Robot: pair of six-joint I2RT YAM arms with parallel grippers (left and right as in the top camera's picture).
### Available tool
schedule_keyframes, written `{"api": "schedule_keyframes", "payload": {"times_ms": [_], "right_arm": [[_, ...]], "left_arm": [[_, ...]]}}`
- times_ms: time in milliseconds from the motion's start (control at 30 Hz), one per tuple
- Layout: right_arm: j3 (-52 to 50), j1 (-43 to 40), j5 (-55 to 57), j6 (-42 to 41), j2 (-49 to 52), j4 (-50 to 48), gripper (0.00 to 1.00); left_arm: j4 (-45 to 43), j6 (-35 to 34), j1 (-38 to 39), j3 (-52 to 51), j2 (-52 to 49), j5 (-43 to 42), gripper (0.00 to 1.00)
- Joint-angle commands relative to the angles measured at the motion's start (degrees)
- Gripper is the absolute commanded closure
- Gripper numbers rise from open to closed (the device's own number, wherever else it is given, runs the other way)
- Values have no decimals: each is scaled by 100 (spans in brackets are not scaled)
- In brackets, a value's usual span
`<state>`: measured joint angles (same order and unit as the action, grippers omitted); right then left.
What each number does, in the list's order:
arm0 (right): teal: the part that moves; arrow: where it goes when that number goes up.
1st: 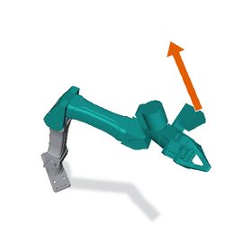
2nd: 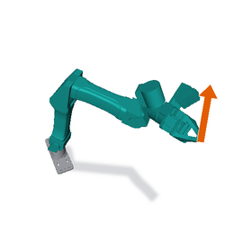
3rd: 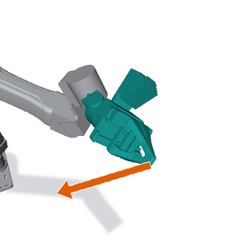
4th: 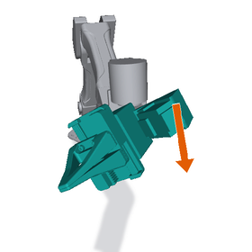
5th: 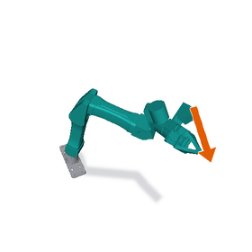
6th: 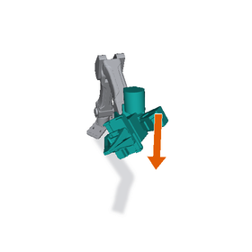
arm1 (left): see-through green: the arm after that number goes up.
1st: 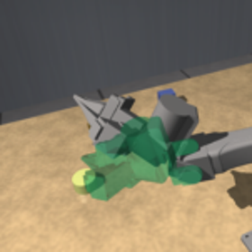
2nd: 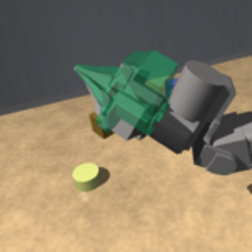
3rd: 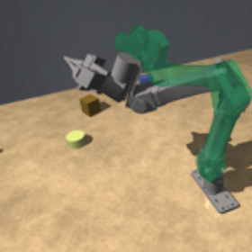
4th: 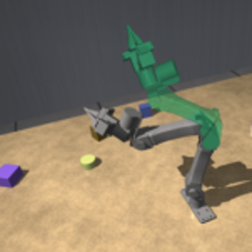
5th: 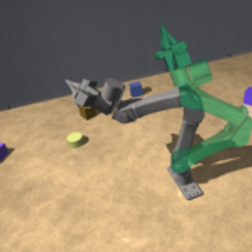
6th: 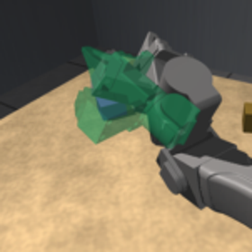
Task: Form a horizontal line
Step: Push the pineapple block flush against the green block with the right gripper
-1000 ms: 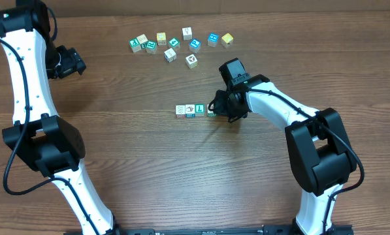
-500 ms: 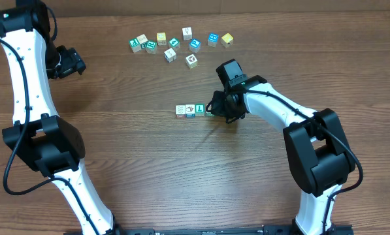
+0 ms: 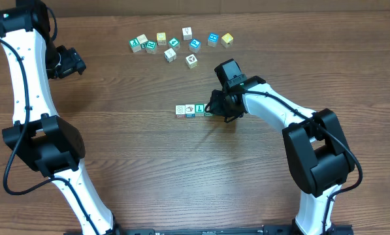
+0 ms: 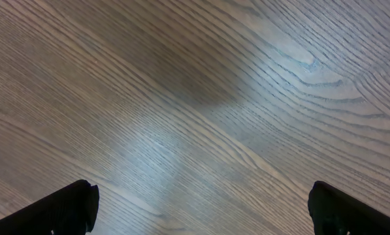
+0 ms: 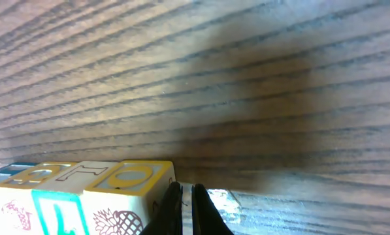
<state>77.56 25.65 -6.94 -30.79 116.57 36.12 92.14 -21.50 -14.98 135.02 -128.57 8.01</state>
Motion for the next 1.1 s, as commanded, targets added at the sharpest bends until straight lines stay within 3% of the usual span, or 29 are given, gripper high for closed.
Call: {"api": "schedule_keyframes", "payload": {"times_ms": [0,1067], "right_arm": [[-42,17,96,125,37,-68,96],[-24,-229,490,76,-129,52,96]], "left_arm": [[9,-81,55,-31,7,52,1],[9,-81,55,-31,7,52,0]]}}
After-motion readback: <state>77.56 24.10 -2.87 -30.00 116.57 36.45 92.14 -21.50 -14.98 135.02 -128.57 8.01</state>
